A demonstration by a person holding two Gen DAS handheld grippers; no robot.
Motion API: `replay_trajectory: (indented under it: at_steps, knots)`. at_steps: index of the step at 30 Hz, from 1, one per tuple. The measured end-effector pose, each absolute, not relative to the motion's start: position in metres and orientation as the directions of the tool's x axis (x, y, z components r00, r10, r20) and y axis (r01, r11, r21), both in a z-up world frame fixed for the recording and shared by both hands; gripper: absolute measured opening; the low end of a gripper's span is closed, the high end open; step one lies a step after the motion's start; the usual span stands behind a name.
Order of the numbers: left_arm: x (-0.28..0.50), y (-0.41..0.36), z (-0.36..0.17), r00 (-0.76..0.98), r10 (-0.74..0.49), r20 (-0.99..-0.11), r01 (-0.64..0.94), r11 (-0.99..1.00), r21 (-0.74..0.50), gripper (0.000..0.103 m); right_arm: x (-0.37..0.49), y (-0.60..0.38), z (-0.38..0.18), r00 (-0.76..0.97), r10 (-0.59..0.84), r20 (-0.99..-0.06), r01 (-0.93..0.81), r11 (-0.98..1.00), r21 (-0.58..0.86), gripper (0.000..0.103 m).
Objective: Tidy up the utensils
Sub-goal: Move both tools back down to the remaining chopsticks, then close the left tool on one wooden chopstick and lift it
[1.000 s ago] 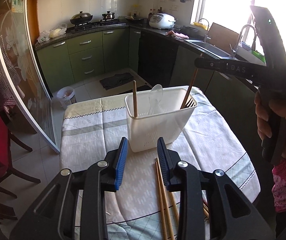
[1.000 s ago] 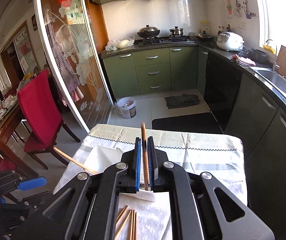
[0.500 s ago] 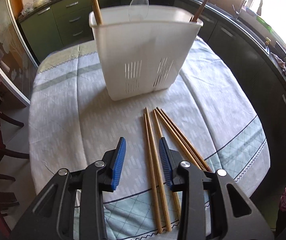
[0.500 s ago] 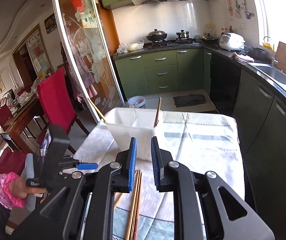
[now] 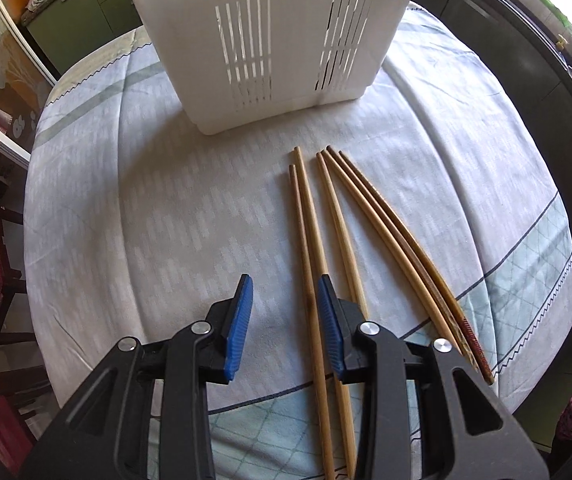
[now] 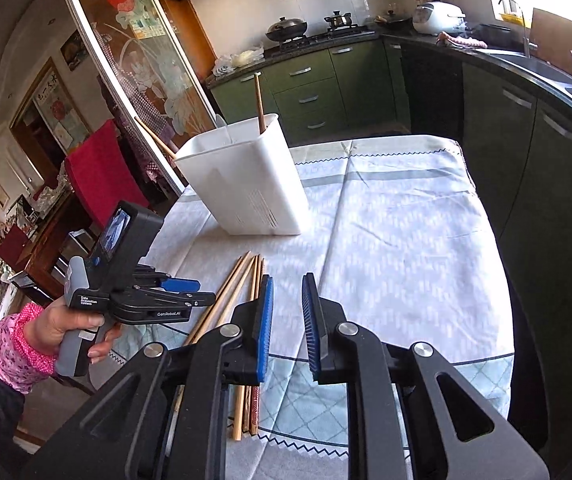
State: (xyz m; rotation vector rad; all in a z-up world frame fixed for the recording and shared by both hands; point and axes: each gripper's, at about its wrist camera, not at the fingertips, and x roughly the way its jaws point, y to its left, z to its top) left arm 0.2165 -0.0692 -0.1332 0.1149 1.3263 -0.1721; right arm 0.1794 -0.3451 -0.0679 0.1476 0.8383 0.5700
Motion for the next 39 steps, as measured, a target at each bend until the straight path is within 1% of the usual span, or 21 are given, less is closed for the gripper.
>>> replay_trajectory:
  at_steps: [3,5,7,9,15,18,23,26,29,35,39]
  knots:
    - [0.218,-0.073,-0.137,0.229,-0.047,-0.972,0.2,0.98,0.0,0.03,0.178,-0.344,-0.072,0.519,0.543,-0.661,-0.424,0.834,0.352,0.016]
    - [0.22,-0.078,-0.142,0.227,-0.041,-0.973,0.206,0.979,0.007,0.026,0.179,-0.342,-0.072,0.51,0.55,-0.661,-0.426,0.829,0.362,0.022]
    - [0.221,-0.083,-0.145,0.222,-0.036,-0.974,0.212,0.977,0.012,0.021,0.181,-0.339,-0.071,0.504,0.554,-0.663,-0.426,0.827,0.367,0.022]
    - [0.225,-0.088,-0.145,0.23,-0.031,-0.973,0.219,0.975,0.021,0.019,0.181,-0.338,-0.071,0.5,0.556,-0.664,-0.426,0.825,0.37,0.022]
    - [0.241,-0.097,-0.145,0.23,-0.043,-0.972,0.213,0.977,0.007,0.018,0.181,-0.34,-0.071,0.495,0.555,-0.668,-0.42,0.827,0.375,0.022]
    - [0.245,-0.098,-0.146,0.225,-0.044,-0.973,0.204,0.979,0.003,0.008,0.181,-0.341,-0.073,0.493,0.554,-0.671,-0.416,0.827,0.378,0.022]
    - [0.246,-0.085,-0.142,0.223,-0.068,-0.972,0.171,0.985,-0.03,0.006,0.181,-0.342,-0.074,0.491,0.548,-0.677,-0.412,0.831,0.374,0.022]
    - [0.241,-0.076,-0.129,0.259,-0.095,-0.961,0.155,0.986,-0.056,0.006,0.184,-0.337,-0.076,0.476,0.545,-0.69,-0.422,0.83,0.365,0.022]
    - [0.229,-0.067,-0.105,0.332,-0.111,-0.937,0.158,0.986,-0.061,0.006,0.189,-0.325,-0.081,0.444,0.543,-0.713,-0.441,0.825,0.353,0.022]
    - [0.189,-0.049,-0.056,0.495,-0.149,-0.856,0.174,0.982,-0.07,0.006,0.21,-0.288,-0.103,0.337,0.519,-0.785,-0.5,0.806,0.318,0.022]
    - [0.16,-0.044,-0.033,0.573,-0.163,-0.803,0.181,0.981,-0.07,0.006,0.229,-0.257,-0.125,0.294,0.445,-0.846,-0.535,0.81,0.24,0.022]
